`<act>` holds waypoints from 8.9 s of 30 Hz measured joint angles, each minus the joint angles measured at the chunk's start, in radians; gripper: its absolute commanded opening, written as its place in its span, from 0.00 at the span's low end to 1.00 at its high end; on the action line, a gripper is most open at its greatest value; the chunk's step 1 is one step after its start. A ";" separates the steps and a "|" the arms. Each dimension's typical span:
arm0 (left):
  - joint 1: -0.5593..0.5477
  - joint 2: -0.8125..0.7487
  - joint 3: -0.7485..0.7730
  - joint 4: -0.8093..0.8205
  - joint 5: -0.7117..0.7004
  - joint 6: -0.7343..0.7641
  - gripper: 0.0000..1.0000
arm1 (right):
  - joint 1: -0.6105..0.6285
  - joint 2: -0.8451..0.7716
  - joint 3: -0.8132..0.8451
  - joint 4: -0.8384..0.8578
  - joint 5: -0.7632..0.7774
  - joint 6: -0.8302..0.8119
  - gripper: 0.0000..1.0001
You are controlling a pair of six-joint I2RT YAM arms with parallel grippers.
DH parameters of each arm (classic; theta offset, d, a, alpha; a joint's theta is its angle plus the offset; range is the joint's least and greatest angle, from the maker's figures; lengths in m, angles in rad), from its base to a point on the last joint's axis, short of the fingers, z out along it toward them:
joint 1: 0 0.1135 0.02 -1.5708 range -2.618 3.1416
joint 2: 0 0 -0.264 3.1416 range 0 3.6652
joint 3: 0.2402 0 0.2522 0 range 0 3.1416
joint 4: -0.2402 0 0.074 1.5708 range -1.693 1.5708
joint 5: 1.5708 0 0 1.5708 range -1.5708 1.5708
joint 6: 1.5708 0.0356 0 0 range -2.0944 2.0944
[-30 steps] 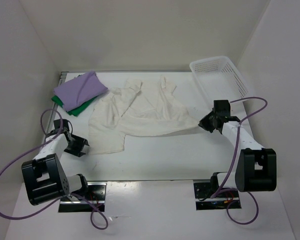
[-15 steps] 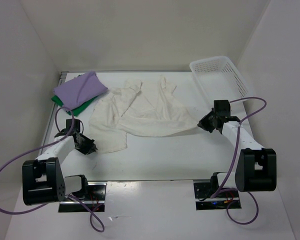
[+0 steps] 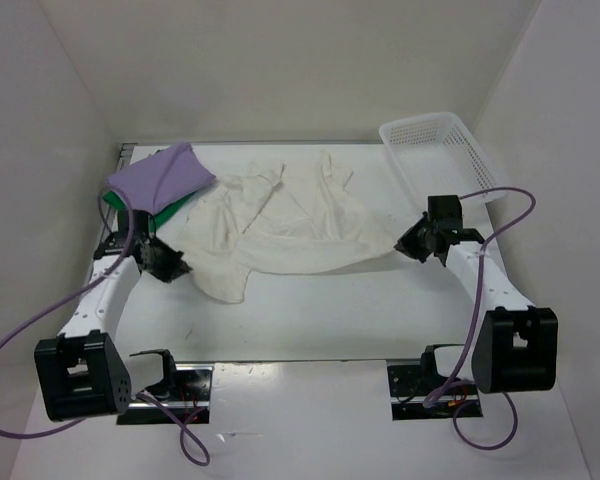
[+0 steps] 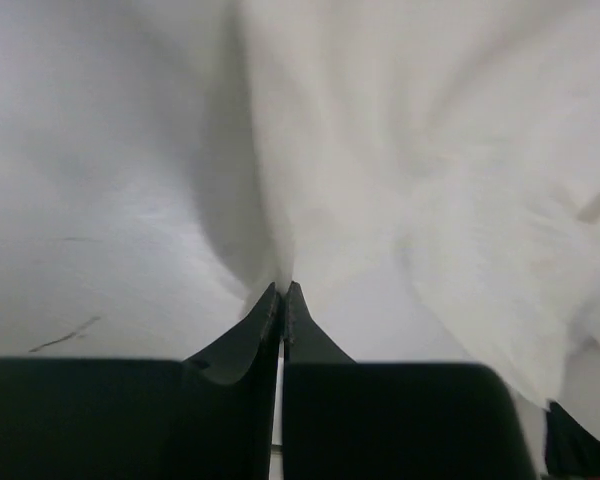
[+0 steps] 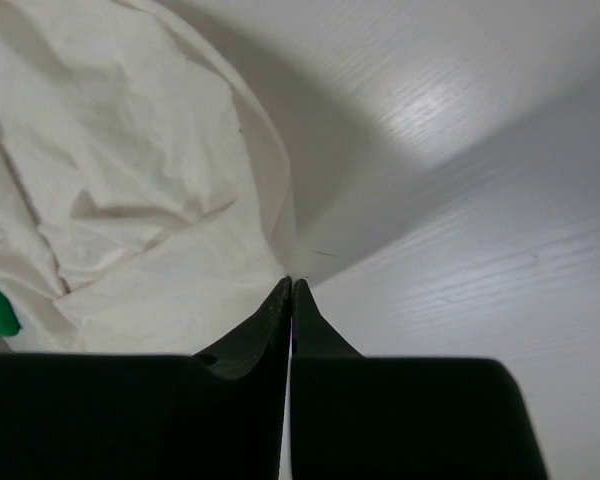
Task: Fold and stack the t-shirts
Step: Flatten out the tshirt, then fold the flattened tshirt in 1/3 of the way
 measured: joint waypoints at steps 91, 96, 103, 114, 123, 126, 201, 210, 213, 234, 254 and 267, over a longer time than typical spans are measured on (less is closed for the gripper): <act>0.175 -0.202 -0.035 -0.025 0.328 0.185 0.00 | -0.053 -0.055 0.153 -0.290 -0.074 -0.226 0.03; 0.169 -0.215 -0.019 -0.136 0.331 0.227 0.00 | -0.053 -0.128 0.152 -0.366 -0.068 -0.225 0.00; 0.149 -0.166 0.132 -0.268 0.315 0.271 0.00 | -0.040 -0.218 0.134 -0.495 -0.061 -0.226 0.00; 0.143 -0.031 0.181 -0.146 0.349 0.252 0.00 | -0.057 -0.194 0.111 -0.488 -0.098 -0.194 0.00; 0.144 0.113 0.182 0.091 0.287 0.176 0.00 | -0.096 0.076 0.085 -0.291 -0.138 -0.164 0.00; 0.144 0.157 0.190 0.138 0.276 0.155 0.00 | -0.096 0.164 0.148 -0.243 -0.129 -0.159 0.00; 0.124 0.436 0.078 0.474 0.037 0.049 0.39 | -0.027 0.142 -0.090 0.146 -0.048 0.058 0.41; 0.126 0.502 0.137 0.530 0.027 0.027 0.41 | -0.060 0.197 -0.095 0.163 -0.013 0.068 0.48; 0.126 0.513 0.141 0.546 0.029 0.021 0.27 | -0.061 0.205 -0.095 0.170 -0.010 0.079 0.43; 0.290 0.180 -0.027 0.299 0.074 0.082 0.00 | -0.161 -0.072 -0.220 0.023 -0.015 0.132 0.00; 0.348 0.060 0.141 -0.193 0.082 0.190 0.71 | -0.111 -0.196 -0.065 -0.322 -0.053 0.098 0.64; -0.177 0.060 0.073 0.208 0.177 0.102 0.06 | 0.054 -0.101 0.121 -0.145 -0.106 -0.005 0.00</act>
